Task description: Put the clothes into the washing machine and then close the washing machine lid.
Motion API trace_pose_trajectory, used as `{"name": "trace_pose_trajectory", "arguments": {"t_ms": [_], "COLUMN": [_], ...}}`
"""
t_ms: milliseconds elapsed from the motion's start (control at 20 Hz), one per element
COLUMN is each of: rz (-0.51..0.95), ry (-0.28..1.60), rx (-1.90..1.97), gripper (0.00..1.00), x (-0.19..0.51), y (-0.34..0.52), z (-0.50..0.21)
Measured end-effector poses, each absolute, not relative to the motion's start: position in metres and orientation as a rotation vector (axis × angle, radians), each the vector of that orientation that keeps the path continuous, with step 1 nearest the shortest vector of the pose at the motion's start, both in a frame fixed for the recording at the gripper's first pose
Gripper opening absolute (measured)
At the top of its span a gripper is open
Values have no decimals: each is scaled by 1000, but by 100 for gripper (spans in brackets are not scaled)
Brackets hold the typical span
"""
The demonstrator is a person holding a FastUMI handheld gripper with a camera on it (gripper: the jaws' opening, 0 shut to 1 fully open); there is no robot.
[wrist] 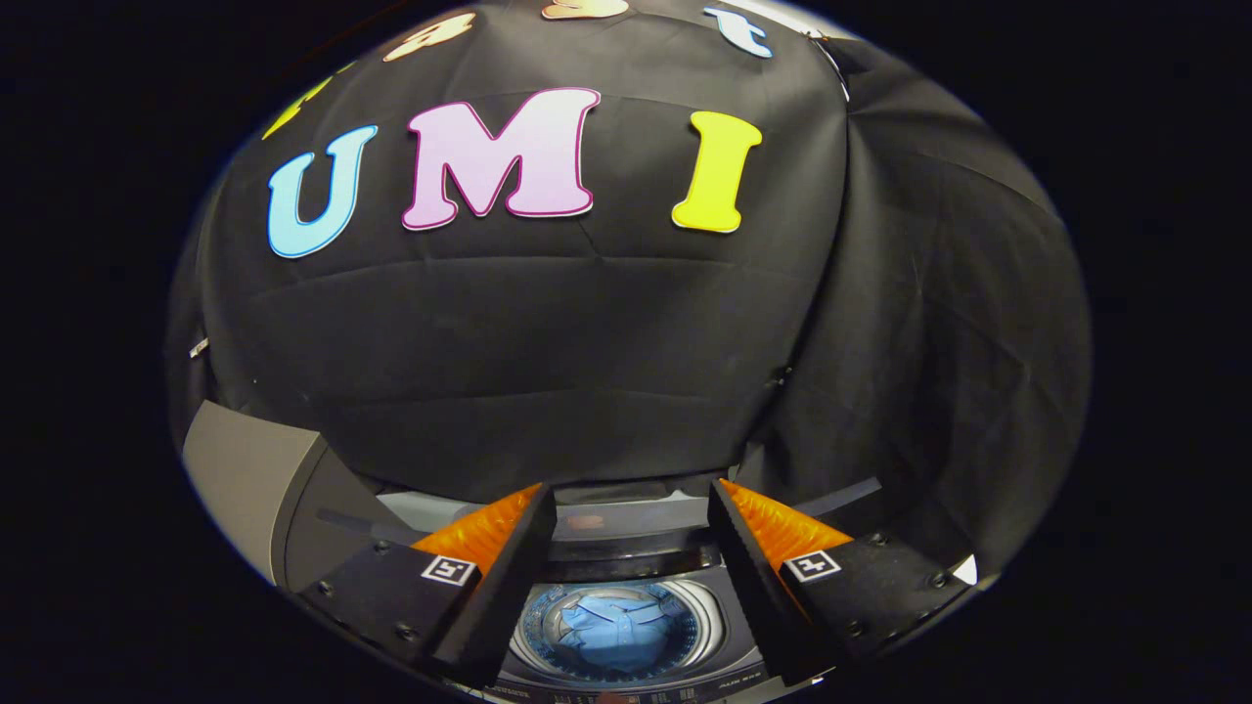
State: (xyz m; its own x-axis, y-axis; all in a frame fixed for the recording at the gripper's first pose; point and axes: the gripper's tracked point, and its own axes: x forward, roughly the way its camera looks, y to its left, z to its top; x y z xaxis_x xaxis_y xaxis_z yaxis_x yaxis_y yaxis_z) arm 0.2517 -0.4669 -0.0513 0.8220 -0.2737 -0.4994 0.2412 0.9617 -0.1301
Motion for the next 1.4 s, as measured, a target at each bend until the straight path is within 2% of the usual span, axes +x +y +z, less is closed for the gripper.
{"name": "trace_pose_trajectory", "arguments": {"t_ms": [1000,1250,1400], "rz": [-266,-262,-256], "ry": [474,492,598], "rx": [-39,-34,-30], "gripper": [98,98,97], "x": [219,210,188], "y": [-462,-461,-458], "z": [-59,-68,-100]}}
